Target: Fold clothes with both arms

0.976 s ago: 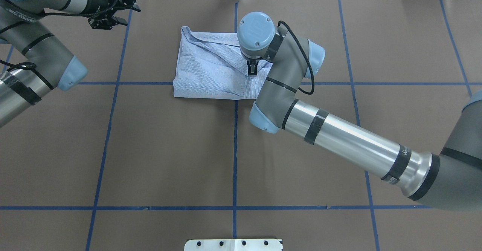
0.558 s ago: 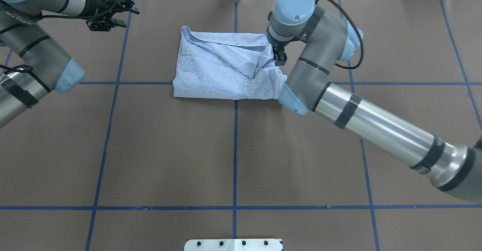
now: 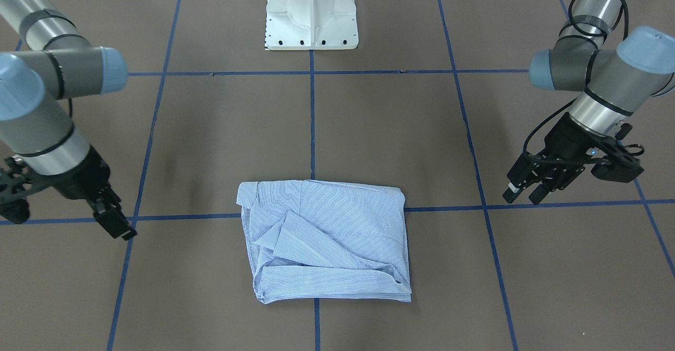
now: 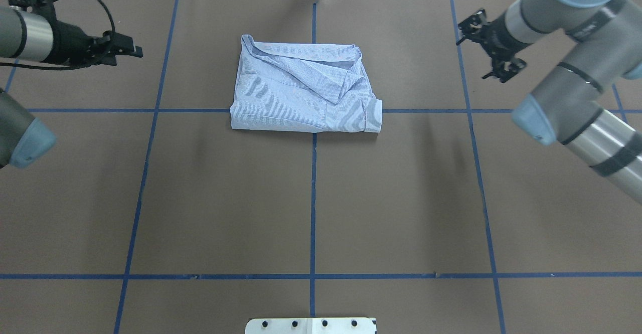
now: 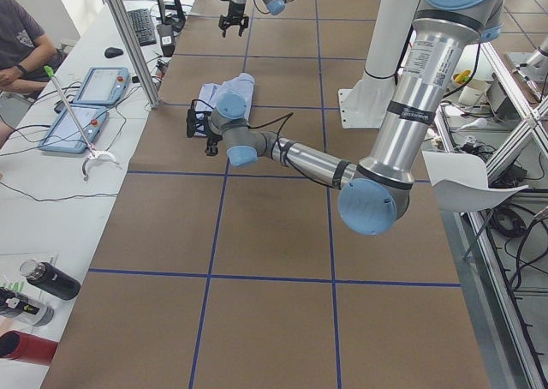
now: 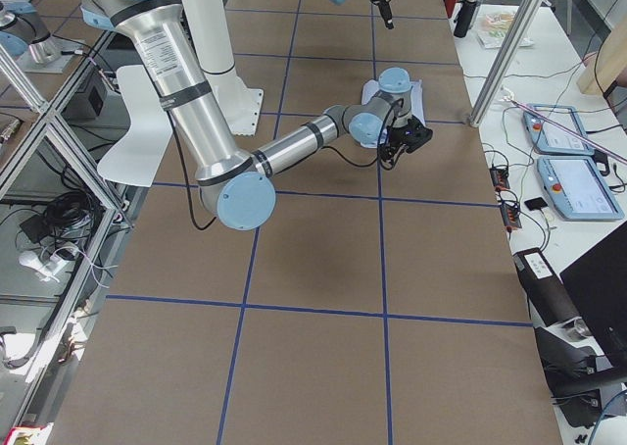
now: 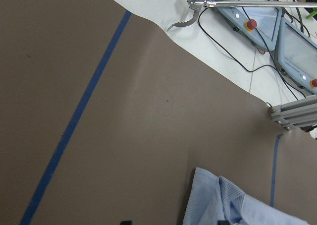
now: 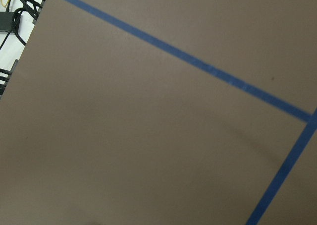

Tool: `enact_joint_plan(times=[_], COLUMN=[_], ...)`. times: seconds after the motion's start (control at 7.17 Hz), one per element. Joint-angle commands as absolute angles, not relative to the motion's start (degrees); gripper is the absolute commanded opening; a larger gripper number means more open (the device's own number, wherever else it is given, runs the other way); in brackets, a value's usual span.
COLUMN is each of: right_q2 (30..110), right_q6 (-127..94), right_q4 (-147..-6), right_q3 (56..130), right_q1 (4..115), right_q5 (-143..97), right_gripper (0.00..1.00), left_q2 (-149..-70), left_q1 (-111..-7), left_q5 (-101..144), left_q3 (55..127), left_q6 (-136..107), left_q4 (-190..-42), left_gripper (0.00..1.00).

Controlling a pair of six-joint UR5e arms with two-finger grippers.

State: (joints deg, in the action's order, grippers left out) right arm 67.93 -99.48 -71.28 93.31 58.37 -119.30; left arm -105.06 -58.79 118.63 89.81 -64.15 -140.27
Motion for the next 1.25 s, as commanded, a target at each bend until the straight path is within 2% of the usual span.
enact_joint_plan(times=[0.0, 0.28, 0.56, 0.7, 1.12], right_q2=[83.3, 95.7, 104.3, 107.0, 104.4], right_q6=[-71.8, -42.2, -18.0, -9.5, 7.2], right_q4=[-71.3, -71.2, -71.4, -72.9, -92.4], right_q3=[102.4, 104.3, 103.9, 103.9, 106.9], right_q1=[66.9, 74.2, 80.9, 83.5, 88.2], right_q5=[-127.1, -129.0, -130.5, -130.7, -133.3], right_gripper=[1.0, 1.0, 1.0, 1.0, 1.0], left_q2=[-95.1, -88.0, -80.1, -79.9, -80.0], left_q1=[-62.6, -71.0, -75.0, -77.1, -82.9], left_q5=[123.1, 128.6, 129.9, 131.7, 131.7], left_q3=[94.6, 95.0, 96.3, 97.3, 104.5], left_q6=[-42.6, -24.2, -12.2, -10.4, 1.1], left_q4=[-140.3, -140.3, -139.6, -133.7, -113.6], left_gripper=[0.99, 0.99, 0.99, 0.99, 0.99])
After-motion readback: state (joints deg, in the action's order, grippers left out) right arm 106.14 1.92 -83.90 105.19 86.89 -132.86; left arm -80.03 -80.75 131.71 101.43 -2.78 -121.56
